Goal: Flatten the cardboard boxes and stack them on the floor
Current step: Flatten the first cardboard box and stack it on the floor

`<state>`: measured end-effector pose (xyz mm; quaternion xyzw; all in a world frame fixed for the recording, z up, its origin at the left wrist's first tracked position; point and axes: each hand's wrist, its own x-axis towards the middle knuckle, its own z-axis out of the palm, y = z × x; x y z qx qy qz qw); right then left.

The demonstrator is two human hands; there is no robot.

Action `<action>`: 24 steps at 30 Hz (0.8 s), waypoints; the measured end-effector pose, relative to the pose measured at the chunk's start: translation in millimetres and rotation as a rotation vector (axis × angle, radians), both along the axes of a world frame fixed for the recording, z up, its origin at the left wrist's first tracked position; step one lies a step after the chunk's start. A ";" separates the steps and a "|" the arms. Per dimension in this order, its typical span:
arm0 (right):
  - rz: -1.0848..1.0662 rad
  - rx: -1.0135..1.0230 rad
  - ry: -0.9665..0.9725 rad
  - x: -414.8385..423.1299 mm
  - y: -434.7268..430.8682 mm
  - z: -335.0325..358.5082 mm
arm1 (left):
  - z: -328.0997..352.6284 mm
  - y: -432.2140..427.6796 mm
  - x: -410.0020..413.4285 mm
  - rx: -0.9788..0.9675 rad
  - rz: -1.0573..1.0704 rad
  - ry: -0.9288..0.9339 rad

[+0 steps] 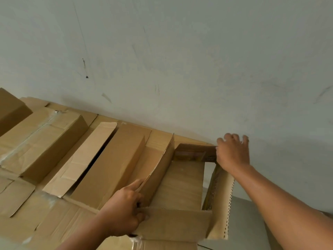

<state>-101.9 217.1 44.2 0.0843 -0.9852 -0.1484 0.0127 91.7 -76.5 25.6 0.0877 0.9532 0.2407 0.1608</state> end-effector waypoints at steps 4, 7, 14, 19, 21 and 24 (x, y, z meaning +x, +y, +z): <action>-0.511 -0.590 -0.206 -4.2 21.2 5.6 | -6.9 -4.6 3.5 0.071 0.021 0.014; -0.712 -1.050 -0.297 5.8 28.8 10.6 | -6.5 -4.6 4.2 0.147 -0.009 0.020; -0.769 -1.239 -0.482 86.4 21.9 8.7 | -2.3 2.2 -1.6 0.219 -0.013 -0.088; -0.677 -1.125 -0.598 138.6 -5.2 6.1 | 11.0 20.6 -10.9 0.237 0.013 -0.280; -0.678 -1.136 -0.559 145.2 -8.6 9.1 | 8.9 24.1 -18.8 0.318 -0.004 -0.333; -0.678 -1.153 -0.545 161.5 -15.5 11.7 | 6.2 33.8 -25.9 0.382 -0.016 -0.378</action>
